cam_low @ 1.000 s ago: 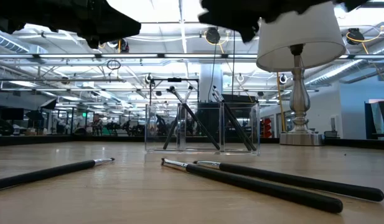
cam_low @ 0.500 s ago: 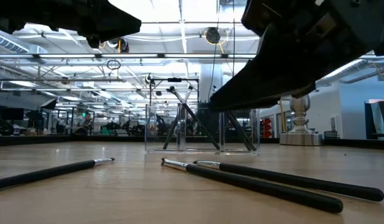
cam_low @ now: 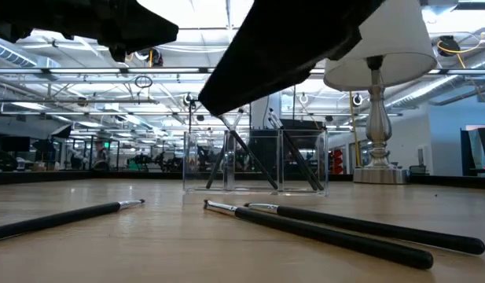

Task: Put items in baskets/containers
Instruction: Put the eyeshadow brush in the transparent organizer

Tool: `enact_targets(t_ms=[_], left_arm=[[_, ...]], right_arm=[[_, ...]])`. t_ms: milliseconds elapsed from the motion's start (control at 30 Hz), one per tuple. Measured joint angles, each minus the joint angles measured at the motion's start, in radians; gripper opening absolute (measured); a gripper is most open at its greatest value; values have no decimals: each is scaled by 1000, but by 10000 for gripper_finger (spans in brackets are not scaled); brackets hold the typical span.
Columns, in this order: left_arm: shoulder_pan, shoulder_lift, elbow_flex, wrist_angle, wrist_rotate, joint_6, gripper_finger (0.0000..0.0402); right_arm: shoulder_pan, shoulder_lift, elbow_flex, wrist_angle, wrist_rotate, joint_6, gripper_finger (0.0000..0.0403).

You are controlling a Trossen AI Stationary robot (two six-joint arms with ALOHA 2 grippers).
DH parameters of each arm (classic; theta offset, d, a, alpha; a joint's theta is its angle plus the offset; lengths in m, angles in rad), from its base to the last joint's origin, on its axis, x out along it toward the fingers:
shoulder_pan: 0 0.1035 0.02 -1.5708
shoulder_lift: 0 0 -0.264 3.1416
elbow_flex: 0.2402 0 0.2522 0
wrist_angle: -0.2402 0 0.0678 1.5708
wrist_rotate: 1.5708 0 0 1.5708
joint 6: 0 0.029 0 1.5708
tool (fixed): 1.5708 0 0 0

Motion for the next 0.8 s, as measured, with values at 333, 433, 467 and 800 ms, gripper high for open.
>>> enact_targets(t_ms=[333,433,467,800], left_arm=[[3,0,0,-8,1,3,115],[10,0,0,-10,-5,25,115],[13,0,0,-11,-6,24,115],[18,0,0,-30,-5,-15,115]], right_arm=[[-9,21,-14,-47,26,32,153],[-14,23,-47,-39,45,48,153],[-16,23,-56,-41,47,61,153],[1,13,-82,-38,-2,160,153]])
